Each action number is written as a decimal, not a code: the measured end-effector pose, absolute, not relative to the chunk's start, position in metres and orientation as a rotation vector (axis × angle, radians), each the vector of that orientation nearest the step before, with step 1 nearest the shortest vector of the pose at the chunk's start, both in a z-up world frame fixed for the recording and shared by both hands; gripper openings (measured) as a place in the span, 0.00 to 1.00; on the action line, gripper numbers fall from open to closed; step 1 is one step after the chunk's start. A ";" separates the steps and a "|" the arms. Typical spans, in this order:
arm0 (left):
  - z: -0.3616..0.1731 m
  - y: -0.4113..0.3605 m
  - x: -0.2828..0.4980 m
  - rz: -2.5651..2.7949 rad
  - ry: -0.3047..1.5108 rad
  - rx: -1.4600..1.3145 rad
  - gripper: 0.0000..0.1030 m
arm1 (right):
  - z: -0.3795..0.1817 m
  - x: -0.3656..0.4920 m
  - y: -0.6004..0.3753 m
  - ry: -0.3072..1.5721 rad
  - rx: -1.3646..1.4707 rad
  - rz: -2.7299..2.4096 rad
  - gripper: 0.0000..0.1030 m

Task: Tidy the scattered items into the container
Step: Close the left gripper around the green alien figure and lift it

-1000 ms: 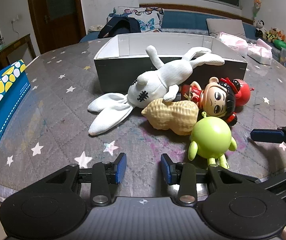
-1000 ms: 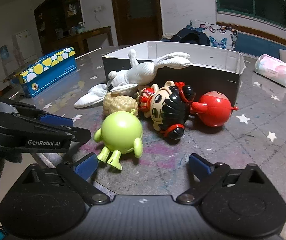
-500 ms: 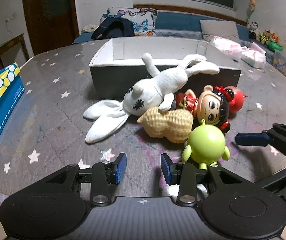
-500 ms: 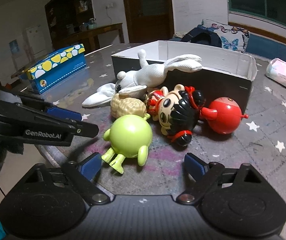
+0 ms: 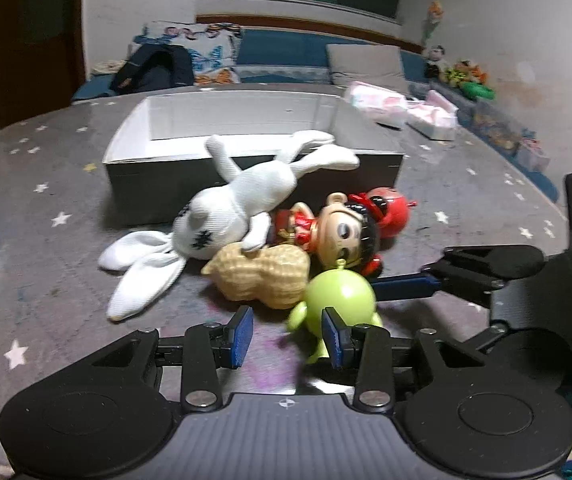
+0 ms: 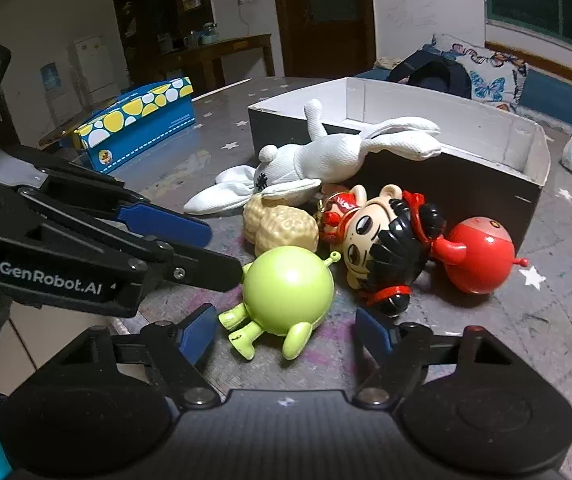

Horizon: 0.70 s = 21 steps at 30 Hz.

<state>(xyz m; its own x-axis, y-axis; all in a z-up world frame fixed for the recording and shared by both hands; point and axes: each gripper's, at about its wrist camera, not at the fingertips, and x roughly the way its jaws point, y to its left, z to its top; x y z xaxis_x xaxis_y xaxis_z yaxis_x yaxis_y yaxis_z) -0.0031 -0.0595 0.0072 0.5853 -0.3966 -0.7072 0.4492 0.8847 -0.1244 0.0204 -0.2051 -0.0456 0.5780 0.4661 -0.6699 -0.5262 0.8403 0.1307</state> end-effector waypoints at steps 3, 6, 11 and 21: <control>0.009 -0.061 0.000 -0.537 0.815 0.061 0.39 | -0.044 0.022 -0.206 0.765 -0.082 0.595 0.70; 0.009 -0.062 0.005 -0.576 0.832 0.042 0.39 | -0.042 0.024 -0.209 0.771 -0.060 0.607 0.66; 0.006 -0.061 0.015 -0.631 0.878 -0.012 0.39 | -0.040 0.029 -0.215 0.782 -0.017 0.616 0.64; 0.002 -0.057 0.028 -0.666 0.925 -0.072 0.43 | -0.041 0.031 -0.219 0.780 -0.023 0.621 0.64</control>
